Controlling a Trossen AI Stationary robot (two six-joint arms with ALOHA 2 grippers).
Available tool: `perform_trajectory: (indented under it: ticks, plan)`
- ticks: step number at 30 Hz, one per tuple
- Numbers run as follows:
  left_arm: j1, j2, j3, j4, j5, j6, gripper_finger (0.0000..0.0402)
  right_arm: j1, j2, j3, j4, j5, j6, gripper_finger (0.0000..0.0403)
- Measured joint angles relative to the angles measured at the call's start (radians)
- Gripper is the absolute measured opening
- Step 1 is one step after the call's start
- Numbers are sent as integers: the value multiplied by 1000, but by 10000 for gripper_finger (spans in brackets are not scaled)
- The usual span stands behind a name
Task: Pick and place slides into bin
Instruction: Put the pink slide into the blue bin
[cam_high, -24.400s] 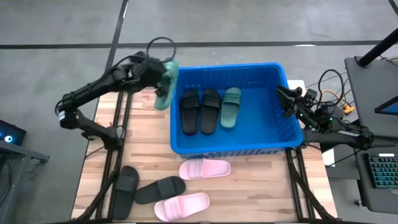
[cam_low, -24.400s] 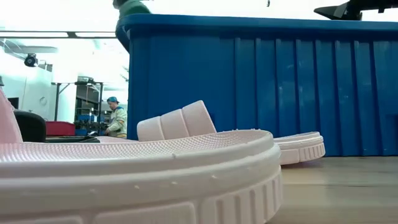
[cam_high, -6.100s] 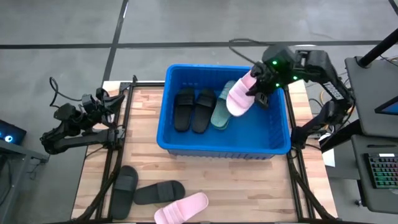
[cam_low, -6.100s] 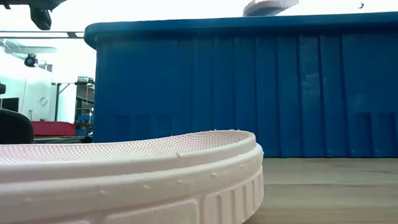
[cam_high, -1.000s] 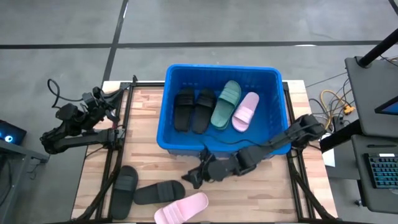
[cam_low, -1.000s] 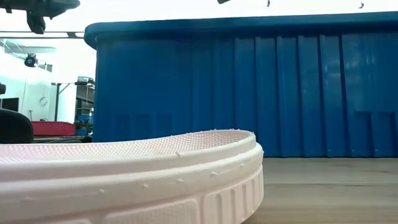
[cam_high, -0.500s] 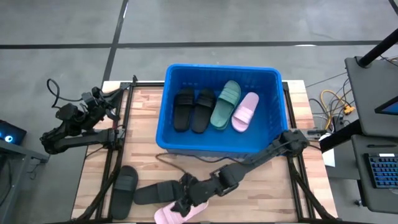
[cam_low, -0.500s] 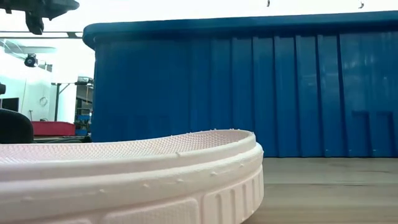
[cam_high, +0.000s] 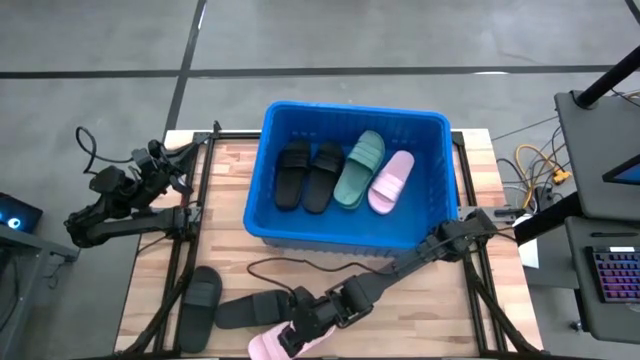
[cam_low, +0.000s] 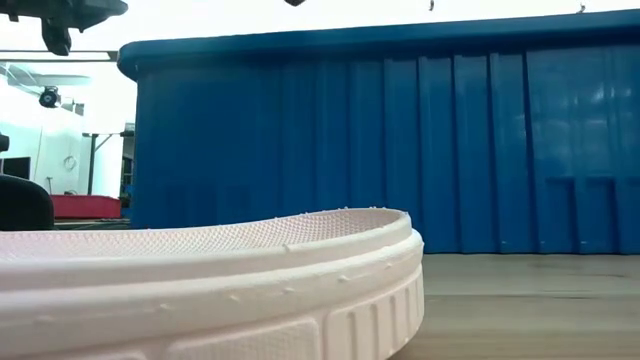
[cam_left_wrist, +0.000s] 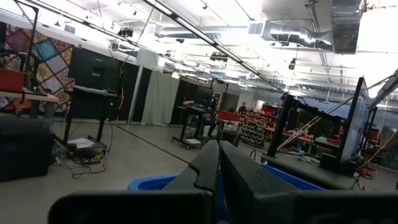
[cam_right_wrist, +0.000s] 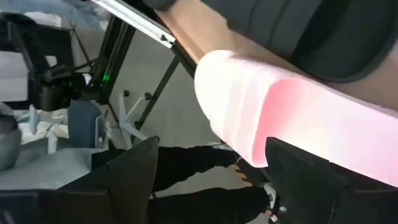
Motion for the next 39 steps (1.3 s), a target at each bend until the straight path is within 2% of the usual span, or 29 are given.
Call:
perform_trajectory:
  ticks: [2,8,14,19,39]
  plan:
    - [0,-1,0,0,0,0,0,0,-6,0,-20,21,25,283]
    - [0,-1,1,-1,0,0,0,26,-11,88,-120,177,31,270]
    - [0,-1,0,-18,0,0,0,72,-14,136,-121,190,-4,263]
    - [0,1,-1,-18,0,0,0,127,-16,156,-115,349,-32,263]
    - [0,2,-3,-24,0,1,0,150,158,146,-88,382,36,263]
